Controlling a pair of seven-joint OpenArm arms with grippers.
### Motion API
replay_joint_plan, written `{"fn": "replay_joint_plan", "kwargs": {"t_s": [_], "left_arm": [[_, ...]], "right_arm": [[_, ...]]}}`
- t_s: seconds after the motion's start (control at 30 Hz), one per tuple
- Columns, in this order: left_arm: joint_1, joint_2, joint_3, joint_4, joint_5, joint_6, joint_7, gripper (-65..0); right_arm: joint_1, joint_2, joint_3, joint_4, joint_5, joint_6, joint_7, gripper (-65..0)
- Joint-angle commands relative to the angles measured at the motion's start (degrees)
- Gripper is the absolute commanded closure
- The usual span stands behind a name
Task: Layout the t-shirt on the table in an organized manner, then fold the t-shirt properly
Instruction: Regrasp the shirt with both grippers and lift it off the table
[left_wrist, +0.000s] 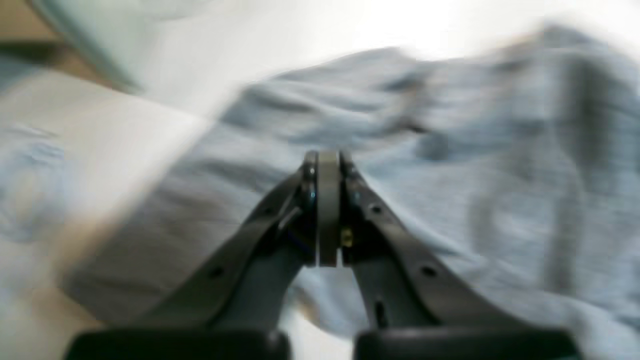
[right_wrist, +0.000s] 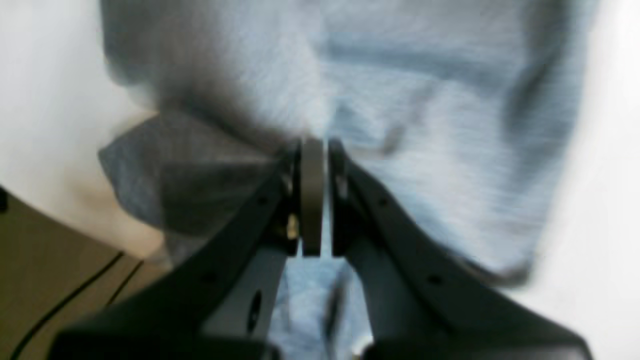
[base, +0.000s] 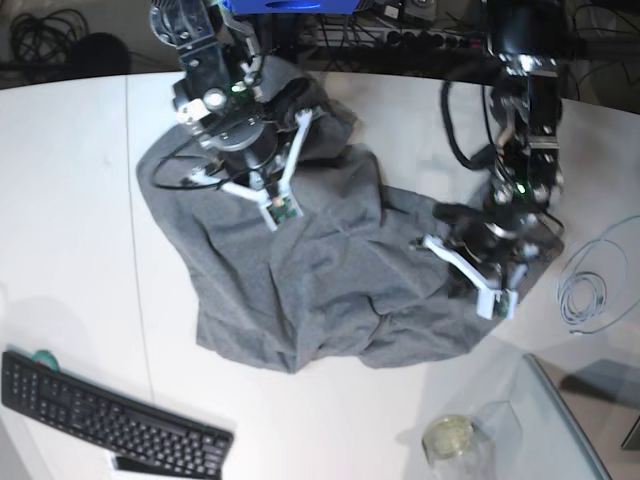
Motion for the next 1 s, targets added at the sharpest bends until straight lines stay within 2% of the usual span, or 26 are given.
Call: {"fn": "replay_joint_plan", "kwargs": {"t_s": [0.0,0.17,0.27,0.37,0.43,0.53,0.63,0.73,0.83,0.9,0.97], "left_arm": [[0.3,1.0,1.0,2.1,-2.0,-0.8,-0.9,0.0],[3.5,7.3,8.3,-1.1,-2.4,-0.8,-1.2,0.0],[3.3,11.0,13.7,-5.2,-2.3,-0.7,-4.7,0.0],[3.3,12.2,20.1,-10.0,-1.6,0.0,-8.2,0.0],[3.6,12.2,23.8,-12.3,1.0,2.9,-8.9,0.0],[4.4,11.3,27.6,-14.2,5.3,5.7,-8.9,0.0],[6.0,8.3,27.8,-13.9,8.2,6.3,-8.8,0.0],[7.4,4.5,25.5,-13.8,8.7,6.3,-8.6,0.0],[8.3,1.5,20.4,-13.8,8.6,6.3,-8.8,0.0],[8.8,0.6,17.0,-13.7,8.6,6.2,-8.9,0.0],[8.8,0.0,14.1,-13.7,8.6,6.1,-8.9,0.0]], "right_arm": [[-0.1,1.2,2.0,3.1,-0.6,-0.4,-0.6,-2.4],[3.1,4.5,15.4,5.8,-0.6,-0.4,-1.3,-2.7],[6.9,5.8,22.3,1.5,-0.5,-0.2,-1.2,-2.7],[9.5,6.0,26.9,-1.9,-0.5,-0.1,-1.2,-2.7],[10.6,6.0,28.3,-2.9,-0.5,-0.1,-1.0,-2.9],[11.3,7.2,28.4,-3.5,-0.4,-0.1,1.8,-2.9],[13.0,8.2,25.2,-5.9,-0.4,-0.1,4.4,-2.9],[17.1,8.9,22.4,-10.9,-0.4,-0.1,6.1,-3.0],[23.2,8.4,21.2,-18.0,-0.4,0.0,7.3,-3.9],[26.9,6.9,21.2,-22.3,0.3,1.8,7.4,-9.3],[31.3,6.0,21.7,-27.0,3.4,6.3,7.0,-19.5]]}}
